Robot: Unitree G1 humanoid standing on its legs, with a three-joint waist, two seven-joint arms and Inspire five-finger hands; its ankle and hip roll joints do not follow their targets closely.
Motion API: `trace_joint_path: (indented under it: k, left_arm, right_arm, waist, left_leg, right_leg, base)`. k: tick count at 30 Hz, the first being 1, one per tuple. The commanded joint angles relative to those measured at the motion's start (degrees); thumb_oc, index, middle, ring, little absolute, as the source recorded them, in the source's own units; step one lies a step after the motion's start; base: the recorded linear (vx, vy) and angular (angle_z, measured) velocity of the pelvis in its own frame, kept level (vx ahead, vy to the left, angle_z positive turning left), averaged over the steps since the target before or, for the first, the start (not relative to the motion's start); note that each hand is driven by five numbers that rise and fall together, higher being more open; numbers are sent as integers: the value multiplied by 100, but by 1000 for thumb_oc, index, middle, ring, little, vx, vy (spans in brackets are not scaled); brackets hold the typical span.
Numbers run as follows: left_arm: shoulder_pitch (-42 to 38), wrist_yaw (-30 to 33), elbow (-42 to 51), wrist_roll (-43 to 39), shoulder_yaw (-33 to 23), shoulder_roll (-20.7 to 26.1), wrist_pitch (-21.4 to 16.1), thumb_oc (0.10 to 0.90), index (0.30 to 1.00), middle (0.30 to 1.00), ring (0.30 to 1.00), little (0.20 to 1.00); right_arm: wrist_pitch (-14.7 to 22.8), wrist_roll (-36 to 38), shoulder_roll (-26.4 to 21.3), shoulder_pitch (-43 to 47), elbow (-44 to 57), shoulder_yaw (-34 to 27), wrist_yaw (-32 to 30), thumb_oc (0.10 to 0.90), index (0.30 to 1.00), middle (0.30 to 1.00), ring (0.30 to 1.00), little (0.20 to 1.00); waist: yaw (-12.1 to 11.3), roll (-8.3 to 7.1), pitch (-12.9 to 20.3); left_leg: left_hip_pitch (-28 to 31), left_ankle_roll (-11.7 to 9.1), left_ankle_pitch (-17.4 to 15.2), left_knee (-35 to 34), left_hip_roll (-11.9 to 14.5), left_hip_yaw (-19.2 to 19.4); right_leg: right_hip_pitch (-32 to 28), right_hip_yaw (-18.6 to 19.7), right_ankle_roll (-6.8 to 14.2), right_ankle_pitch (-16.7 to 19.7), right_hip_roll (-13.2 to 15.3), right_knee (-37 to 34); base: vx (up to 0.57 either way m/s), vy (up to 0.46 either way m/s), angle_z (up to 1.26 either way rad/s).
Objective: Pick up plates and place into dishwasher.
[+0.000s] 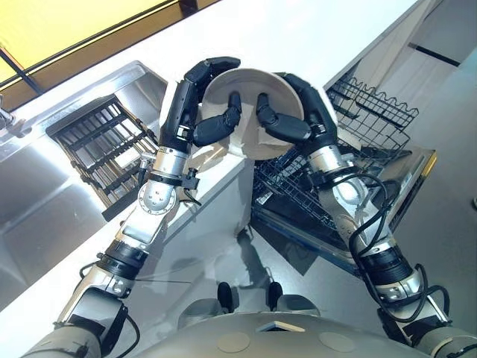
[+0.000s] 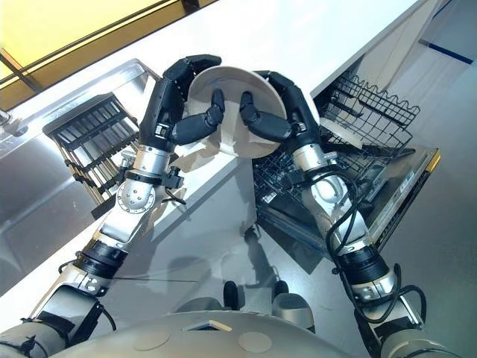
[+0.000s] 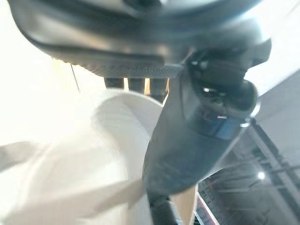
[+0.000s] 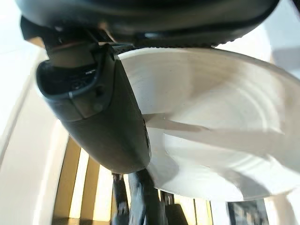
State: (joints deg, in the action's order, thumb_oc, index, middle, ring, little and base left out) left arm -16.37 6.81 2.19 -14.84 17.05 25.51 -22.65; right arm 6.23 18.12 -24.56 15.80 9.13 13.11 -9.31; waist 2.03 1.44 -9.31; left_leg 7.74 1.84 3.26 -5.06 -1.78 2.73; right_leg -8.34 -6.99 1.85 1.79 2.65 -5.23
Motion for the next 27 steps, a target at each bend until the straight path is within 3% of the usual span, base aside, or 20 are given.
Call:
trace_joint_path:
  k: [1, 7, 15, 20, 21, 27]
  left_arm:
    - [-362, 207, 508, -460, -978, 310, -495, 800, 900, 900, 900, 900]
    - [-40, 197, 379, -467, -1918, 594, -385, 800, 900, 900, 900, 900]
    - [330, 69, -515, -414, -2423, 901, 5, 800, 900, 900, 900, 900]
    - [618, 53, -914, -288, -2721, 986, 89, 800, 900, 900, 900, 900]
    - [726, 44, -1008, -171, -2803, 969, 119, 800, 900, 900, 900, 900]
    - [1009, 93, -1311, 102, -3113, 1045, 325, 800, 900, 900, 900, 900]
  right_arm:
    - [1246, -860, -378, 785, -44, -1555, -1480, 100, 300, 300, 300, 200]
    - [1328, -695, -811, 706, -607, -2429, -2207, 100, 300, 300, 300, 200]
    - [1085, -761, -1224, 298, -1484, -2932, -2435, 100, 300, 300, 300, 200]
    - [947, -822, -1361, -217, -1930, -3121, -1802, 100, 300, 300, 300, 200]
    - [922, -906, -1339, -452, -1990, -3138, -1405, 100, 300, 300, 300, 200]
    - [954, -1383, -1273, -1095, -1937, -3126, -324, 100, 300, 300, 300, 200]
  waist:
    - [-157, 93, 552]
    - [-276, 108, 592]
    - [-300, 121, 613]
    - [-241, 143, 597]
    - [-212, 148, 584]
    - [-79, 158, 485]
  left_leg:
    - [52, -129, -673, 33, 61, -59]
    - [31, -161, -667, 6, 41, -182]
    - [31, -174, -655, 6, 25, -204]
    - [36, -172, -640, 6, 38, -151]
    - [40, -170, -637, 6, 46, -125]
    - [61, -169, -679, 6, 55, -29]
  right_leg:
    - [198, -302, 47, -948, -340, 708]
    - [159, -393, 40, -979, -305, 678]
    - [143, -407, 46, -972, -288, 657]
    - [171, -374, 62, -964, -279, 677]
    - [191, -366, 65, -967, -273, 705]
    - [254, -344, 98, -1028, -240, 788]
  base:
    - [0, 0, 0]
    - [12, 9, 11]
    - [10, 11, 7]
    - [11, 16, 2]
    - [0, 0, 0]
    - [6, 9, 0]
